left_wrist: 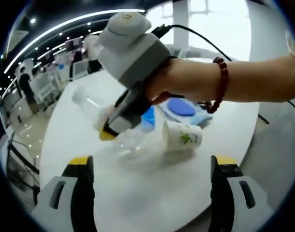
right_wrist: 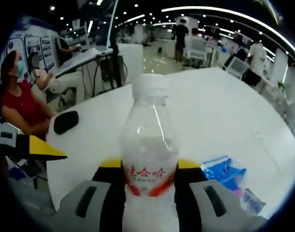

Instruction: Arrange the tabletop items into an orderly group along one side of the table until the central work area is clear of visible clutter.

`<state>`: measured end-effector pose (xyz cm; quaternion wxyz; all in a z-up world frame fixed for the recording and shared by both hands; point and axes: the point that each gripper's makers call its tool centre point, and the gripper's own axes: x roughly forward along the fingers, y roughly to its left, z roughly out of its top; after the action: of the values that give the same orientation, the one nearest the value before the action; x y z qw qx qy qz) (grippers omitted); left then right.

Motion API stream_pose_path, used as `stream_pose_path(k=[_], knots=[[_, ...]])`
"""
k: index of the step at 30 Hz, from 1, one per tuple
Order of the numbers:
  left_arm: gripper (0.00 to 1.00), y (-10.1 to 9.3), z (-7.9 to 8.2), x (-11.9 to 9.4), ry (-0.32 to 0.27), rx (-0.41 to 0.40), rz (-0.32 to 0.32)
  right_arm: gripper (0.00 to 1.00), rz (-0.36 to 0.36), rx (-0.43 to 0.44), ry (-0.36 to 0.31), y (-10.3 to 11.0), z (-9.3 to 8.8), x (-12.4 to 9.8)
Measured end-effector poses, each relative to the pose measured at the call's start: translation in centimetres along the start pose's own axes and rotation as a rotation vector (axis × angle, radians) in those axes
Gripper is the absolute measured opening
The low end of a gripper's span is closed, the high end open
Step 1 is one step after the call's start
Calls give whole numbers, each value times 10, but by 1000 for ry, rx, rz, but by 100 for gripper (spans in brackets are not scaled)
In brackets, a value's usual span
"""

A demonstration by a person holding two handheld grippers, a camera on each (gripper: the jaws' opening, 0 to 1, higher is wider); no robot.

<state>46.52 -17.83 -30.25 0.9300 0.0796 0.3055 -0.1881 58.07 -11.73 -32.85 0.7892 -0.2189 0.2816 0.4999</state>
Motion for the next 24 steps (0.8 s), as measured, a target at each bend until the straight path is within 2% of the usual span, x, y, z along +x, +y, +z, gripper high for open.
stream_pose_path(k=[7,12,13,14,18,24], knots=[[98,-1,4,-1,-24,-8,-5,38,-74,63,-42,-9,5,-4],[98,0,2,0,-11,6,1,38,-109,111,-18,-12,-9,-4],[98,1,2,0,-11,7,3,38,-118,118,-47,-13,-5,-6],[98,1,2,-1,-13,6,3,38,-115,141,-23,-12,-10,-8],[98,-1,7,-1,-43,-15,-11,39,-131,171,-10,-13,-14,-10],[98,-2,5,0,-29,-6,-10,39,-152,180,19,-11,-24,-15]])
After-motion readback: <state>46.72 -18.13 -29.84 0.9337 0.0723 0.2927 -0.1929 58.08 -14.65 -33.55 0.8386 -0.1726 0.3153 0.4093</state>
